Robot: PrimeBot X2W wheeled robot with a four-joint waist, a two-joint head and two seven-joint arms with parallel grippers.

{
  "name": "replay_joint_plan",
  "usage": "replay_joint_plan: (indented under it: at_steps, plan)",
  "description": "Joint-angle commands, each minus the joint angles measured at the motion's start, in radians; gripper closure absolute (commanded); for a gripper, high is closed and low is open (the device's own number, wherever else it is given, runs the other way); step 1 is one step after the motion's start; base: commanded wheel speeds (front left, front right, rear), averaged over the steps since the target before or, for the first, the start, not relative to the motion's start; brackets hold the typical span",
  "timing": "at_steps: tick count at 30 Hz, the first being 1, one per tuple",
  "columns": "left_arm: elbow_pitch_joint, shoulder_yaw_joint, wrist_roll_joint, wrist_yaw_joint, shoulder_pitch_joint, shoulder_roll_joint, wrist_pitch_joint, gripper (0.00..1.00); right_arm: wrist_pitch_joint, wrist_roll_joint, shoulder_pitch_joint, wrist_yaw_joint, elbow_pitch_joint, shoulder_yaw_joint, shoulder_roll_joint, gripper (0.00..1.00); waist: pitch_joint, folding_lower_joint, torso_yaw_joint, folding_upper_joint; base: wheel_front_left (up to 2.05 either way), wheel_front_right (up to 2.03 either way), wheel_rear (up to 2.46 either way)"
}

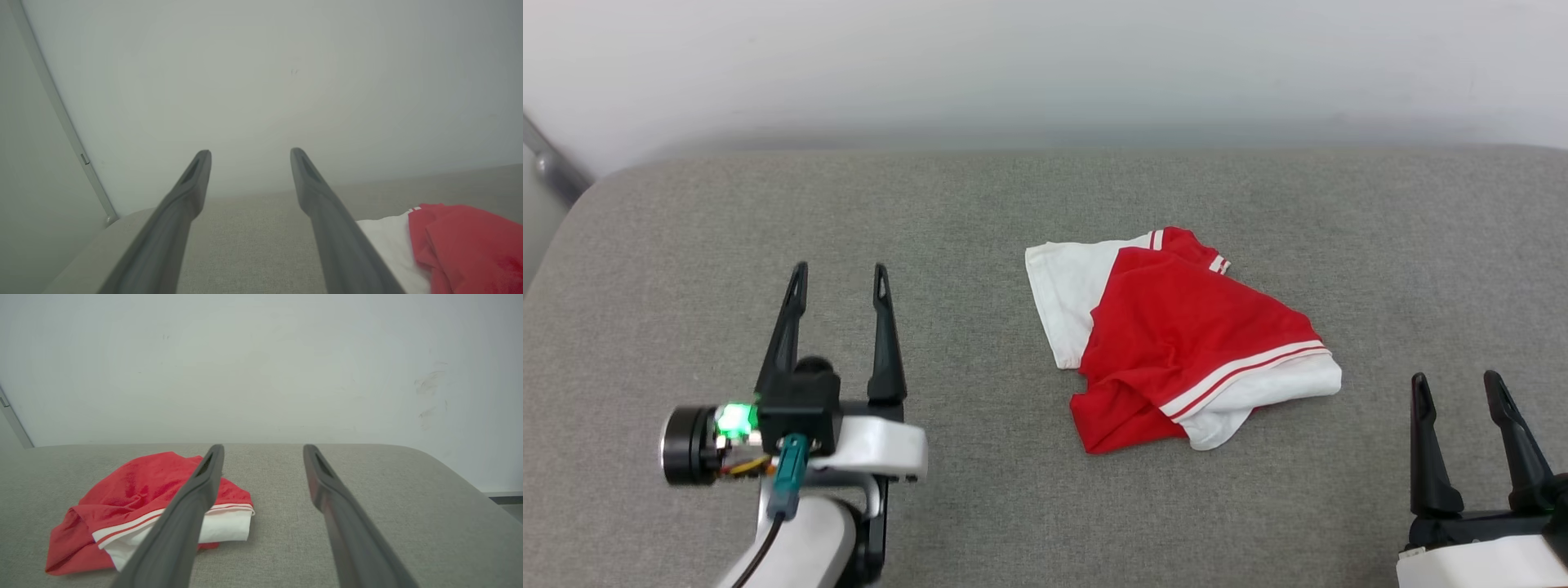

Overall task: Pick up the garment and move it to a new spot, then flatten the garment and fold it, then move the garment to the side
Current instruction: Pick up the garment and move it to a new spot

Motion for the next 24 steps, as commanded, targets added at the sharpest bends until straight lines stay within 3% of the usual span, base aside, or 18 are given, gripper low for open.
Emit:
replay_joint_plan:
  at_steps: [1,12,24]
  plan:
    - [-0.007,0.016,0.009,-0.007,0.027,-0.012,-0.002,0.00,-0.002,0.005,0.008,-0.001,0.001,0.000,0.002,0.00,-0.006,0.0000,0.002,-0.0001,0.00,0.00,0.00]
    - [-0.026,0.228,0.121,-0.169,0.260,-0.142,-0.003,0.00,-0.002,0.024,0.046,-0.001,-0.002,0.020,0.002,0.00,-0.036,0.0000,0.016,-0.0001,0.00,0.00,0.00]
    - [0.007,0.356,0.225,-0.317,0.369,-0.259,-0.003,0.00,-0.002,0.034,0.097,-0.001,0.004,0.031,0.002,0.00,-0.077,0.0000,0.034,-0.0001,0.00,0.00,0.00]
